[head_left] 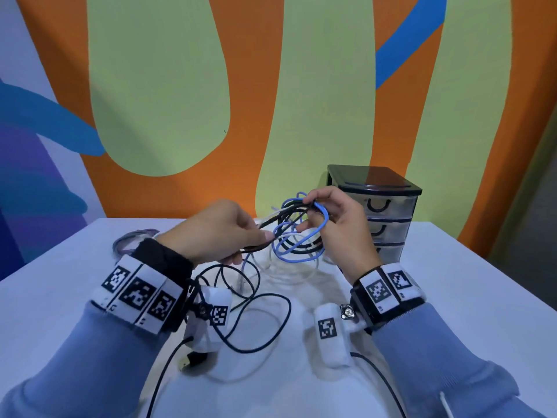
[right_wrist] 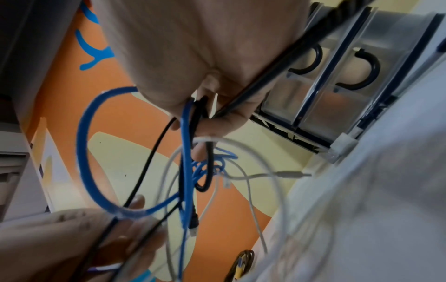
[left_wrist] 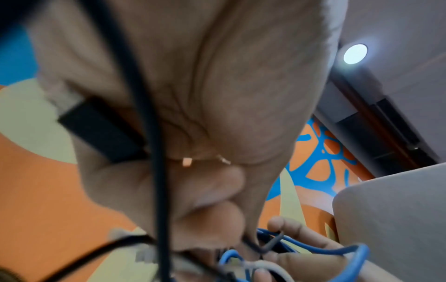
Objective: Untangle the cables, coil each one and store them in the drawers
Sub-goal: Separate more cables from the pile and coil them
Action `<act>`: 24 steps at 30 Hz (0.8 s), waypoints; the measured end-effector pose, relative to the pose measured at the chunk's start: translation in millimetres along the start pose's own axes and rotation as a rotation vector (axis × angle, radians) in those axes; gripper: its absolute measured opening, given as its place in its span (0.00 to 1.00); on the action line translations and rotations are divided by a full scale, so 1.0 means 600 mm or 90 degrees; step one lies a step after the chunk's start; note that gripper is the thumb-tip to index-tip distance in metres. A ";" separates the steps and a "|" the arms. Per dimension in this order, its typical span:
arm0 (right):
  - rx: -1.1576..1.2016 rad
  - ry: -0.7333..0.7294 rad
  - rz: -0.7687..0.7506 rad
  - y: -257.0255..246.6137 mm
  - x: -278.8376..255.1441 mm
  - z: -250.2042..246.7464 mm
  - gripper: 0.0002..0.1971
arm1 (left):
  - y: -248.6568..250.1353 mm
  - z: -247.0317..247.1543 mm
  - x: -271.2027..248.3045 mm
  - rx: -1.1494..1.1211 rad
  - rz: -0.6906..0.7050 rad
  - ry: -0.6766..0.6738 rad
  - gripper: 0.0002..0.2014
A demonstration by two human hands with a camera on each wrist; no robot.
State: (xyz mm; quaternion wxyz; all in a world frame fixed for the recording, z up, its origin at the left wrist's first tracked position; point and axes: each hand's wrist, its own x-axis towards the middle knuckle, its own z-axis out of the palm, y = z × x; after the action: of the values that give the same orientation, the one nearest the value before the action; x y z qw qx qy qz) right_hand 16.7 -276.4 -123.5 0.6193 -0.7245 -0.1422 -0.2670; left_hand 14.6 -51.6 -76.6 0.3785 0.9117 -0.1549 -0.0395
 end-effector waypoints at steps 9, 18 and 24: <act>-0.024 0.017 -0.014 0.000 -0.005 0.007 0.31 | -0.005 -0.029 -0.005 0.127 0.045 0.075 0.13; -0.029 0.037 -0.012 -0.014 -0.008 0.007 0.33 | -0.013 -0.040 -0.008 0.077 0.025 -0.002 0.12; 0.041 0.050 0.044 -0.023 -0.009 0.004 0.38 | -0.025 -0.042 -0.004 -0.021 -0.019 0.134 0.02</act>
State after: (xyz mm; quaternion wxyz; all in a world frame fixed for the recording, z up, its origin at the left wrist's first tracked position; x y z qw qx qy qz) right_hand 5.0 -270.8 -115.3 0.6560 -0.6978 -0.1012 -0.2693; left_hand 21.2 -23.7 -69.5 0.4069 0.9067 -0.1002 0.0486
